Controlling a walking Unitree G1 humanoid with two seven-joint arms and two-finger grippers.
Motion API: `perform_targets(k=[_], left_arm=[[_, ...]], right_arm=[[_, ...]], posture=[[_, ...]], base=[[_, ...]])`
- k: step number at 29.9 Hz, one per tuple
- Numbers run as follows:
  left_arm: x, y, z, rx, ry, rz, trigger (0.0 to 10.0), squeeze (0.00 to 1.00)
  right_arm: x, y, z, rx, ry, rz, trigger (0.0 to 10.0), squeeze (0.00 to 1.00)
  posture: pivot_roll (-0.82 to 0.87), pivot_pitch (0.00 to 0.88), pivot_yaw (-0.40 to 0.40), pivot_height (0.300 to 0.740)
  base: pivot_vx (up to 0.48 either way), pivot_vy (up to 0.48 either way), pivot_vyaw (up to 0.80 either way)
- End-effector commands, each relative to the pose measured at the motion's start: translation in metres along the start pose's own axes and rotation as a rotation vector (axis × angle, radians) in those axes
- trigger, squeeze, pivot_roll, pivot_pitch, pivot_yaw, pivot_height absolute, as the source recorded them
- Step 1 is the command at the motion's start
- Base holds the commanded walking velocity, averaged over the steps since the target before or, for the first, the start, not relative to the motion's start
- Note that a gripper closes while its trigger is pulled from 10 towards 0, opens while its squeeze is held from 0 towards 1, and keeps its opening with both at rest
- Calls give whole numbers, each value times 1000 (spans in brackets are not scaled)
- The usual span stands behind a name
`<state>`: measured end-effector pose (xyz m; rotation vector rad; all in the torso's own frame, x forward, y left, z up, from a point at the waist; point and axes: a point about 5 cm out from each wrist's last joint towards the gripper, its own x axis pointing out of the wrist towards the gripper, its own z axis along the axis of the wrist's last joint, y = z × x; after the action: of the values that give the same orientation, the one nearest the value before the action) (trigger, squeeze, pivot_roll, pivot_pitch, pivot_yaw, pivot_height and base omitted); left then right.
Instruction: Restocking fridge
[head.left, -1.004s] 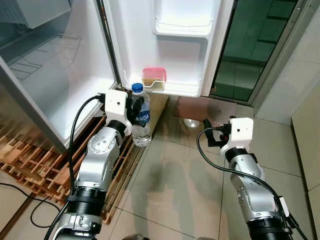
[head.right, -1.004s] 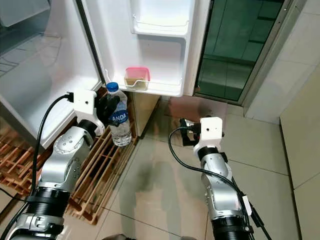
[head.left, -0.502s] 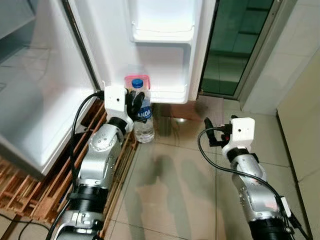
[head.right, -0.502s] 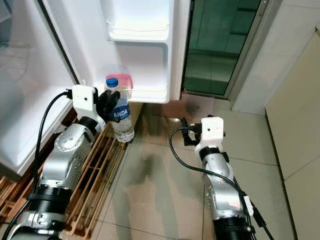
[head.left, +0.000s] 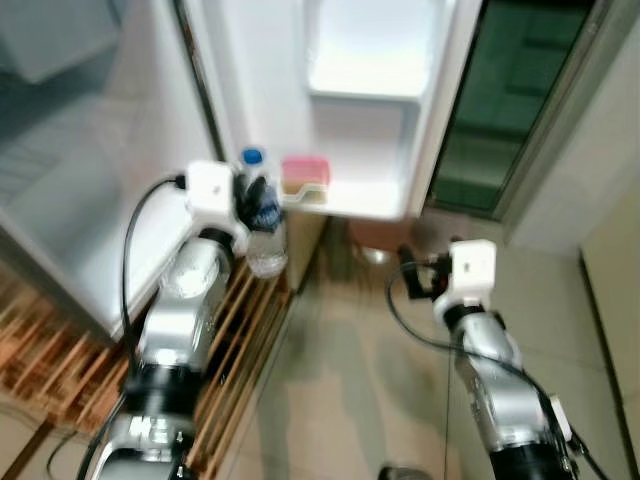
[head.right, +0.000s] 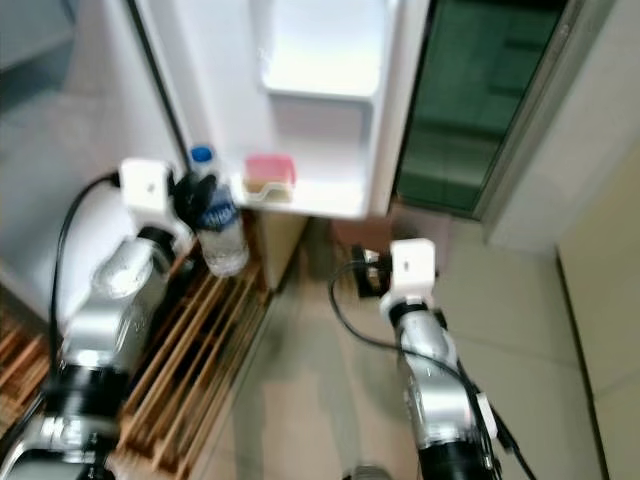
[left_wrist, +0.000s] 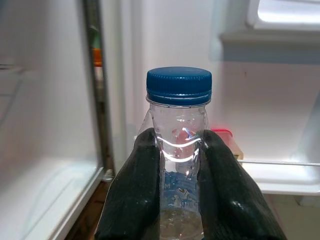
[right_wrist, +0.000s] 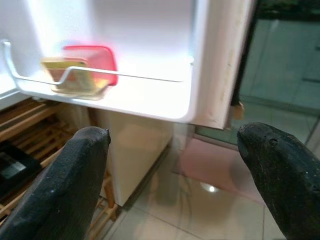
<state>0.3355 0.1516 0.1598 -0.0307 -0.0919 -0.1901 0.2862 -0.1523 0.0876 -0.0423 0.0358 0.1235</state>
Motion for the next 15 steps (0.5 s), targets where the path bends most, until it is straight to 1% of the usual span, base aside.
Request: perform_targets(k=[1,6,7,9,15], left_arm=[[5,-11,8,12,-35,-37,10000,0],[4,-15,7,18,-31,-52,10000,0],[4,-16,7,17,-32,-59,10000,0],[4,-17,7,16,-33,-65,10000,0],[3,-22,10,41,-51,-88,10000,0]], right_arm=[[0,-4,5,-1,-26,-13,10000,106],[1,-4,7,-5,-32,-13,10000,118],[1,-4,7,-5,-32,-13,10000,122],[1,-4,7,-6,-32,-13,10000,118],[1,-4,5,-18,-18,-28,10000,118]], posture=[[-91,0,46,740],[-91,0,46,740],[-91,0,47,740],[-91,0,47,740],[-91,0,48,740]], base=[[0,0,544],[0,0,539],[0,-247,481],[247,-296,475],[434,0,477]])
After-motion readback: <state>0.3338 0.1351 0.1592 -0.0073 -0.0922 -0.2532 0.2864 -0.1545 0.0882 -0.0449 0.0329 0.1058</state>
